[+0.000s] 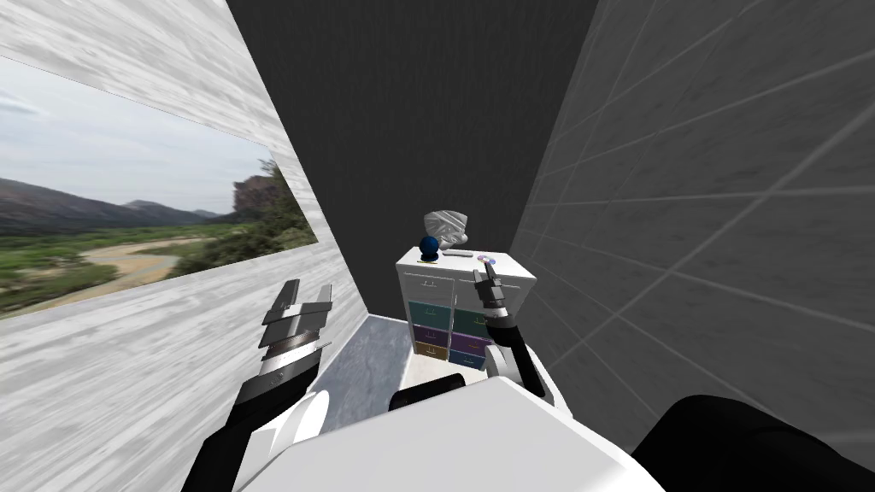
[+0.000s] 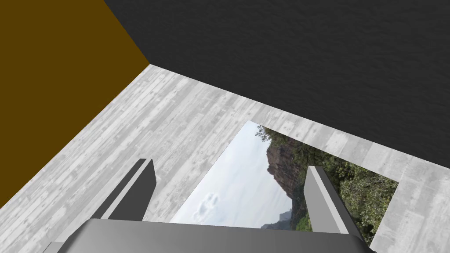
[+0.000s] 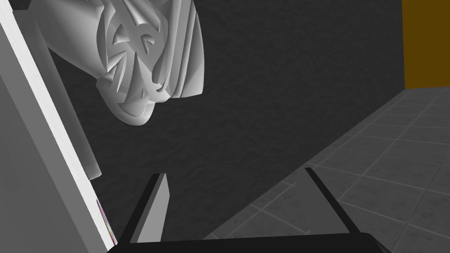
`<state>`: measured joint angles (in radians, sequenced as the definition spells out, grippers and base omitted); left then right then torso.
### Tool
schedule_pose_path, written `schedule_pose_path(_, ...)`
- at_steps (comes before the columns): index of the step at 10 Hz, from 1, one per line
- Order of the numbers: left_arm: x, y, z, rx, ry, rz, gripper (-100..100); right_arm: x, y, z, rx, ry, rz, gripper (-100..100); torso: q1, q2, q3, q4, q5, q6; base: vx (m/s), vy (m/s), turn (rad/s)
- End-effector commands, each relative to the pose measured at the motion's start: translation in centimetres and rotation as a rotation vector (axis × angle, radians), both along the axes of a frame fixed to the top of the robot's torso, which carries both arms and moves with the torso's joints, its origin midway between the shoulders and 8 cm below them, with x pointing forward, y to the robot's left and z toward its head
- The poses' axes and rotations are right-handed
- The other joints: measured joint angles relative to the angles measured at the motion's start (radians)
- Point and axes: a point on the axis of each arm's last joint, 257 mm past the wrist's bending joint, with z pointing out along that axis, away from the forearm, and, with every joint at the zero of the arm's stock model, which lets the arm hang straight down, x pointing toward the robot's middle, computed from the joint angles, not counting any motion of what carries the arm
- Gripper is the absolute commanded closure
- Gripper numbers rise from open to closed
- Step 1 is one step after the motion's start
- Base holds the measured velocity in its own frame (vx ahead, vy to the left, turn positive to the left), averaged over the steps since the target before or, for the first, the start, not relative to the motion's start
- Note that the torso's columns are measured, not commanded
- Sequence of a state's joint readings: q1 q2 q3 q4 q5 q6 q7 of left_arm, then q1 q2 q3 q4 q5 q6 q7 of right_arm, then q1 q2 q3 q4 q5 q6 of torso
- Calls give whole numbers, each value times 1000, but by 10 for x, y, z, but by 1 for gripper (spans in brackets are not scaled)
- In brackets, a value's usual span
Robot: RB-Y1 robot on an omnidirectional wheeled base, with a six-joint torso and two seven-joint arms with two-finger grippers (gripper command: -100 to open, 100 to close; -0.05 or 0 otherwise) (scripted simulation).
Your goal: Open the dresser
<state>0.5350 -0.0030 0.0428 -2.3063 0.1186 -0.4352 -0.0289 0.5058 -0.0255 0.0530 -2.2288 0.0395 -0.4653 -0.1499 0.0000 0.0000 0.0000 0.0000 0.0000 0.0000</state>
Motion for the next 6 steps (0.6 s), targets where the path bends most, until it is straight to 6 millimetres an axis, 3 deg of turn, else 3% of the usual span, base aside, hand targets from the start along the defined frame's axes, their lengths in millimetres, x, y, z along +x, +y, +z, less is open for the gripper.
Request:
schedule_pose_path(1, 0, 0, 0, 0, 0, 0, 0, 0, 0, 0, 0, 0, 0, 0, 0, 40, -82, 41, 0, 0, 0, 0, 0)
schedule_pose_path(6, 0, 0, 0, 0, 0, 0, 0, 0, 0, 0, 0, 0, 0, 0, 0, 396, -792, 396, 0, 0, 0, 0, 0)
